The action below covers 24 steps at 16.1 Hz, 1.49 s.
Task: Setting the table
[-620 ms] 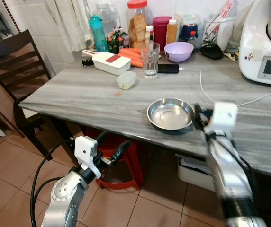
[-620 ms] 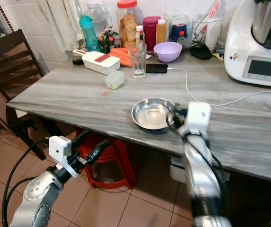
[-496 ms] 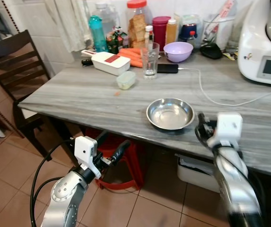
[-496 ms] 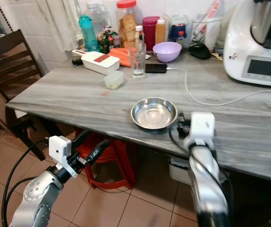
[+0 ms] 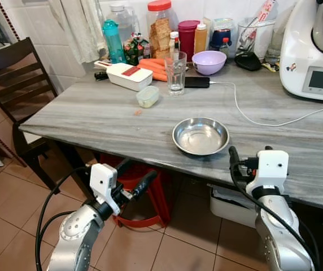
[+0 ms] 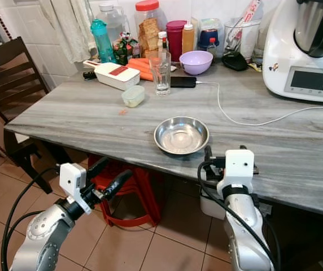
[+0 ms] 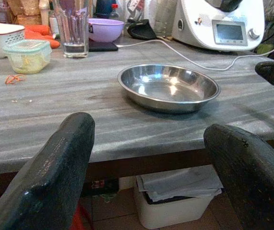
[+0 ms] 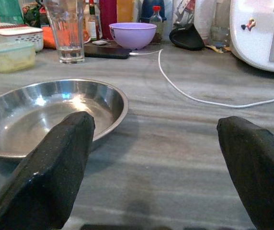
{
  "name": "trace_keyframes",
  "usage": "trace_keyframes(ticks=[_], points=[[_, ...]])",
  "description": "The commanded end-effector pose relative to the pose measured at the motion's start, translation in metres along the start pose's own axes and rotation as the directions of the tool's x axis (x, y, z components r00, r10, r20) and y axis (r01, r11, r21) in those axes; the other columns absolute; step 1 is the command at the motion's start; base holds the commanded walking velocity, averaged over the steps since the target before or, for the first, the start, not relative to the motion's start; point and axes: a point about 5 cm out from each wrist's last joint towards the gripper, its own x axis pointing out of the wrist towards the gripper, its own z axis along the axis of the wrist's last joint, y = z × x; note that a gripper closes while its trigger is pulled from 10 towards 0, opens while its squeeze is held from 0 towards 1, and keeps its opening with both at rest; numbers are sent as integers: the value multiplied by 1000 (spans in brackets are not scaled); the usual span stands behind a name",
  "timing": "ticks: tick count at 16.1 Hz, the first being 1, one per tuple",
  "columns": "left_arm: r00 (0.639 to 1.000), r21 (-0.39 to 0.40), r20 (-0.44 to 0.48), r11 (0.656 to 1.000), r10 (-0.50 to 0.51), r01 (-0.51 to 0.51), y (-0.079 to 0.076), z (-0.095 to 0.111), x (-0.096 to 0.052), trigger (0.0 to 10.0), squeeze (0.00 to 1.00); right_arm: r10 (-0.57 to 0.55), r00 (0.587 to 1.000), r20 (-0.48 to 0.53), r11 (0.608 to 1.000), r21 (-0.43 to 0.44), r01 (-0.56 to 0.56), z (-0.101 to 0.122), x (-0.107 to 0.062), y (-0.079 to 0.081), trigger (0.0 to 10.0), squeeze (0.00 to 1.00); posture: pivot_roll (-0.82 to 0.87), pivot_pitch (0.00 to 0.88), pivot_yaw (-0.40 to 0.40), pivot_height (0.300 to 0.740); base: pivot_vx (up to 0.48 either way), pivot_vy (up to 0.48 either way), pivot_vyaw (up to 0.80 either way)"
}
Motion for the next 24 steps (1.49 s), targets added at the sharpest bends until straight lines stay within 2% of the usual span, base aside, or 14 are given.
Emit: trace_keyframes(ticks=[1,2,3,4,7,9,10,11,13,14,17,18,24], points=[[1000,19,-14,999,28,-27,5,-1,-2,10000,0,12,1000,16,999,46,-13,7,0,4,10000,1000,-115,0,133,740,0,0,0],[997,28,-2,997,73,-73,7,0,-3,10000,0,-9,1000,8,997,79,8,8,1,3,10000,671,-114,0,132,740,0,0,0],[993,32,5,993,115,-115,10,1,-4,10000,0,-29,1000,-2,994,109,29,8,1,1,10000,0,-110,0,129,740,0,0,0],[986,40,12,985,167,-167,14,2,-3,10000,0,-50,999,-14,990,130,51,8,0,-1,10000,0,-109,0,128,740,0,0,0],[967,78,-7,965,253,-252,22,1,-1,10000,0,-58,998,-18,993,105,60,5,0,-1,10000,0,-108,0,128,740,0,0,0],[960,91,-4,957,278,-277,24,1,0,10000,0,-52,999,-16,993,102,53,5,0,0,10000,0,-108,0,129,740,0,0,0],[931,109,5,925,365,-363,33,3,0,10000,0,-82,996,22,995,63,80,7,0,0,10000,0,-111,0,131,740,0,0,0],[921,113,14,915,389,-388,35,4,0,10000,0,-95,995,23,995,29,94,6,0,0,10000,0,-113,0,133,740,0,0,0],[896,120,23,888,444,-444,39,6,1,10000,0,-41,999,-8,991,124,42,6,-4,5,10000,0,-115,0,134,740,0,0,0],[881,124,25,873,473,-472,42,6,0,10000,0,-38,999,7,992,122,37,7,-6,5,10000,0,-116,0,133,740,0,0,0],[870,126,24,862,492,-490,42,6,3,10000,0,-41,998,46,991,128,34,11,-8,6,10000,0,-119,0,133,740,0,0,0],[871,125,24,863,490,-489,42,5,4,10000,0,-37,998,47,993,110,32,12,-7,6,10000,0,-120,0,132,740,0,0,0],[866,136,19,857,499,-497,40,4,7,10000,0,-39,999,29,990,135,35,11,-4,3,10000,0,-121,0,128,740,0,0,0]])
